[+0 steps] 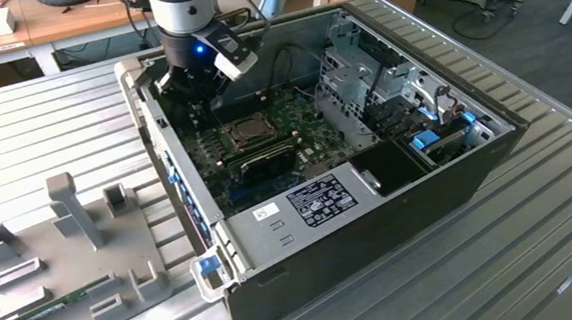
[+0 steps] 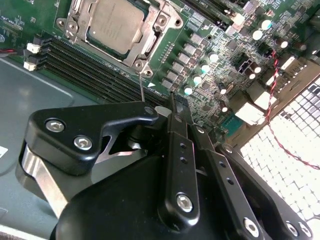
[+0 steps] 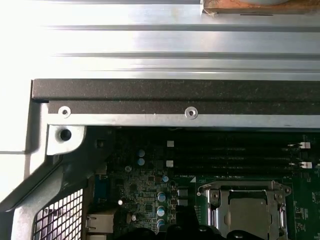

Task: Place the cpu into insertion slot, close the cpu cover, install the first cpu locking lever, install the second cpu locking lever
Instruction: 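Install the first cpu locking lever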

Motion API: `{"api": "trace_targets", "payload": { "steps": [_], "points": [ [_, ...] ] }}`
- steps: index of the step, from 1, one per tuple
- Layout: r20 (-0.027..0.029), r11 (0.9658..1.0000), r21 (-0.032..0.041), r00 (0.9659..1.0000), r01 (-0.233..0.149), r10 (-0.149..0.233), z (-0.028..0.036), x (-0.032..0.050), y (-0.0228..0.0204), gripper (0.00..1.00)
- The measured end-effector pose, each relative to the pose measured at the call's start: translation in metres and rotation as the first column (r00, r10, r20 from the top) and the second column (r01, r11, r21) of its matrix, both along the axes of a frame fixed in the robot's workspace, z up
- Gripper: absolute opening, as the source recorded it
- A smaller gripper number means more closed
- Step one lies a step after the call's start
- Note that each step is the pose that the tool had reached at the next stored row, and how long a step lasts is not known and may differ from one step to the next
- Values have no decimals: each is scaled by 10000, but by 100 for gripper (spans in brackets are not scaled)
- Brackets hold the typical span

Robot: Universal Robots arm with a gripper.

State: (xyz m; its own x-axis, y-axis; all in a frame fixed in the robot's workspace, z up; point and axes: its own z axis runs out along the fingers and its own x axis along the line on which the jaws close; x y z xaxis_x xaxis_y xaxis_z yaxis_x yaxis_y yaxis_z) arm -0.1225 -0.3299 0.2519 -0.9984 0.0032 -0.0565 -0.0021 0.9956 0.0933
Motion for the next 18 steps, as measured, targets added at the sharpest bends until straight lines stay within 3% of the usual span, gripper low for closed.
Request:
{"api": "trace_targets", "payload": {
  "steps": [6,18],
  "points": [
    [0,10000,3,10000,-1,1,40,0,0,10],
    [5,10000,3,10000,-2,2,41,-13,1,10]
  ]
}}
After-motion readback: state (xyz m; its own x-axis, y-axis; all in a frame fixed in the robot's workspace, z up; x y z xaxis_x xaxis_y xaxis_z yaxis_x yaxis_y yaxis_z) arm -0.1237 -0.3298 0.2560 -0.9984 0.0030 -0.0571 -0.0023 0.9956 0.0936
